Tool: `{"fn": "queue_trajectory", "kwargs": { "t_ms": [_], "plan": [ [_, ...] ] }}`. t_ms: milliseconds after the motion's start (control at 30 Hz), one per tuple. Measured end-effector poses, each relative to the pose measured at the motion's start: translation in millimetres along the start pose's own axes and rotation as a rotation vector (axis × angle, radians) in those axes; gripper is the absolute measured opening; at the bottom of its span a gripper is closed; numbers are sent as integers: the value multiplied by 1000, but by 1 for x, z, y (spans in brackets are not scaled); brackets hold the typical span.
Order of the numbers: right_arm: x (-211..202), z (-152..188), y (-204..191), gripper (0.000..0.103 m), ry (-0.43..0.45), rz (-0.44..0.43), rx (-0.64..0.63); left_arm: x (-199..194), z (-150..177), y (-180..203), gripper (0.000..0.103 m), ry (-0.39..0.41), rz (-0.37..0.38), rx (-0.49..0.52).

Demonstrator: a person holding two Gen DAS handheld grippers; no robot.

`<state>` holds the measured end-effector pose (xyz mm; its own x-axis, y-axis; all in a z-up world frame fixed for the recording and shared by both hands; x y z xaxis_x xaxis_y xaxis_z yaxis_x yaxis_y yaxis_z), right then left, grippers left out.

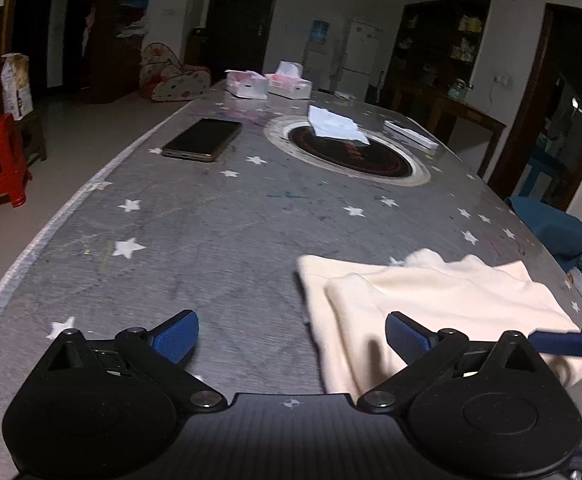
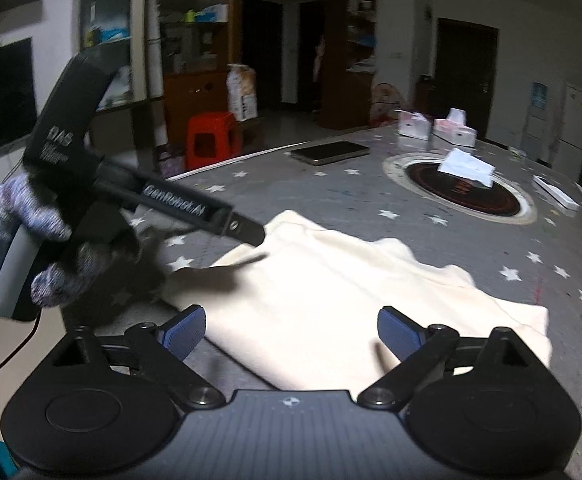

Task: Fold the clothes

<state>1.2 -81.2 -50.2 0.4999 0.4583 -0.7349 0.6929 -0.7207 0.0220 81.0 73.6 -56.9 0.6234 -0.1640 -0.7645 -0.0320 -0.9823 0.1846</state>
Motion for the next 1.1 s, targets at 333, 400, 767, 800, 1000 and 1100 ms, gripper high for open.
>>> {"fn": "queue_trajectory", "kwargs": {
  "t_ms": [333, 400, 767, 800, 1000, 1100],
  "plan": [
    [19, -7, -40, 67, -50, -9, -208, -3, -1, -6, 78, -16, 72, -54],
    [24, -8, -48, 60, -62, -11, -249, -2, -1, -6, 78, -29, 91, -72],
    [32, -16, -52, 20, -63, 5, -265, -1, 1, -9, 83, -88, 225, -227],
    [29, -18, -49, 16, -55, -7, -245, 0, 0, -9, 84, -98, 243, -247],
    [13, -26, -36, 12, -7, -39, -172, 8, 0, -1, 84, -163, 350, -359],
    [5, -28, -31, 12, 15, -48, -148, 9, 0, 3, 84, -177, 375, -388]
  ]
}}
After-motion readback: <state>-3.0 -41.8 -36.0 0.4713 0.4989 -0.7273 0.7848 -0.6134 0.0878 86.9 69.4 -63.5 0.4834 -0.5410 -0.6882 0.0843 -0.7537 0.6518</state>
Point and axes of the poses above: each gripper's, at about its wrist camera, not at the fingertips, and x roughly the way its jaws point, y to its right, z to its underside, the point moved 8 cm from there along x, roughly the way its jaws point, and after that the axes turned 12 degrees about -y, right-handed, at the moved point
